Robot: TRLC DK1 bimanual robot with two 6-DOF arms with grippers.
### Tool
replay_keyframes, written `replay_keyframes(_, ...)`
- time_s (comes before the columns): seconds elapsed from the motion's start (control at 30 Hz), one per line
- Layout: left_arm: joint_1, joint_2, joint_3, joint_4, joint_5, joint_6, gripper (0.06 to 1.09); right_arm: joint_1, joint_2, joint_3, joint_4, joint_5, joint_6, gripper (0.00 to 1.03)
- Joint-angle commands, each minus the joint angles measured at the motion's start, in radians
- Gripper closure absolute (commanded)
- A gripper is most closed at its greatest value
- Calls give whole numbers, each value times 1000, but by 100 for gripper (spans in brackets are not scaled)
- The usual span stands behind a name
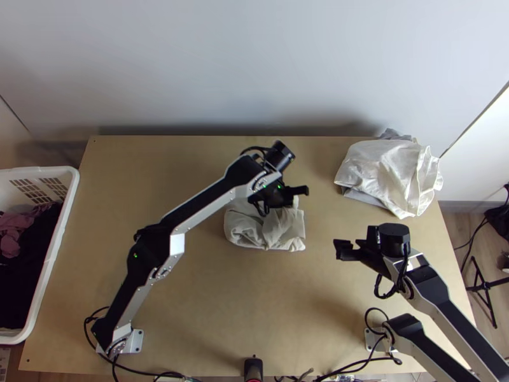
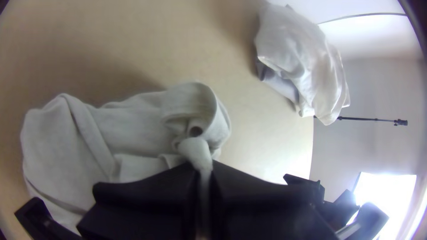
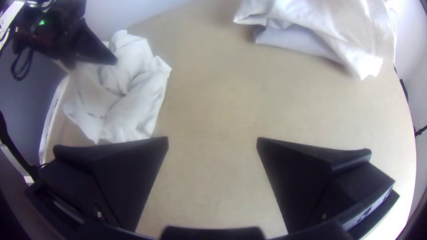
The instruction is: Fold the t-shirt
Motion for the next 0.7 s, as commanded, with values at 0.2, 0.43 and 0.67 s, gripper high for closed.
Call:
replay_keyframes(0.2, -94, -16, 3, 36, -13, 28, 10, -40, -44, -25, 6, -1, -12, 10)
replay_keyframes(0.43, -102, -51, 5, 8, -108, 155, 10, -38, -56, -8, 6, -12, -11, 10)
replay_keyframes(0.67, -48, -92, 17, 67, -137, 48, 10, -26, -55, -17, 15, -16, 3, 10)
